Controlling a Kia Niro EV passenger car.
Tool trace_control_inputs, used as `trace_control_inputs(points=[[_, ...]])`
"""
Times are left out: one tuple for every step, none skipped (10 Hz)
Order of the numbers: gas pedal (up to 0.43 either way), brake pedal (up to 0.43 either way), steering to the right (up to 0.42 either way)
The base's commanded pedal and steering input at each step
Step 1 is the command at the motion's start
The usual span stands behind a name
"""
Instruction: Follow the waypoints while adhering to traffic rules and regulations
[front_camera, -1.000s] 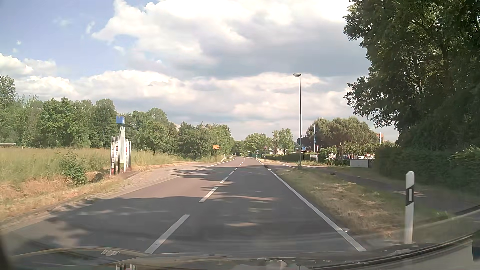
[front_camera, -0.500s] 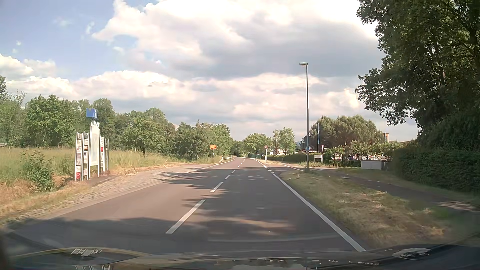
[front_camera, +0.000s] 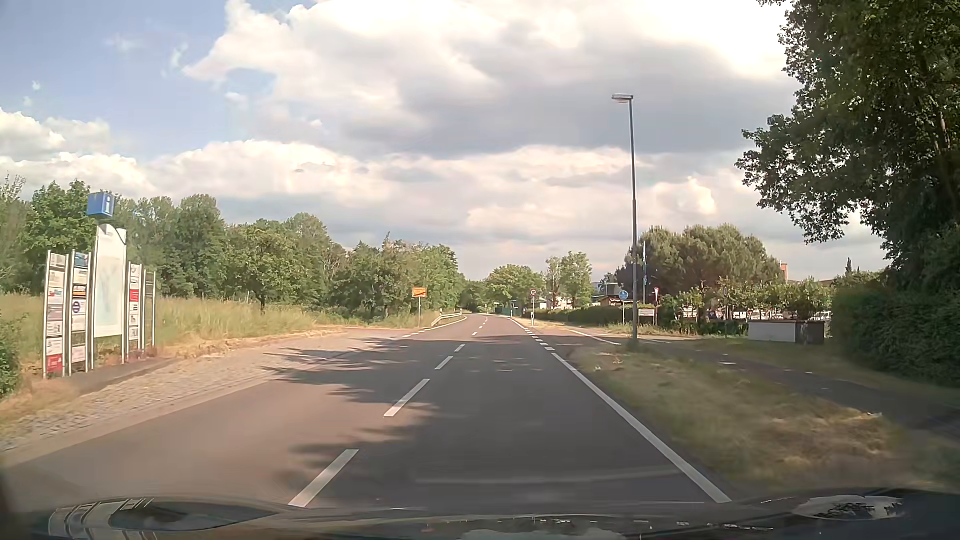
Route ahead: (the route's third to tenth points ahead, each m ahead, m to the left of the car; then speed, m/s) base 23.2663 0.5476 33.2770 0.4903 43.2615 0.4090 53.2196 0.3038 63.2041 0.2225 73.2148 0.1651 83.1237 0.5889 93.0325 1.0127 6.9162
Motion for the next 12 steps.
trace_control_inputs(points=[[0.079, 0.0, 0.003], [0.079, 0.0, 0.003], [0.079, 0.0, 0.003], [0.079, 0.0, 0.003], [0.079, 0.0, 0.003], [0.079, 0.0, 0.003], [0.079, 0.0, 0.003], [0.079, 0.0, 0.003], [0.079, 0.0, 0.003], [0.079, 0.0, 0.003], [0.079, 0.0, 0.003], [0.079, 0.0, 0.003]])
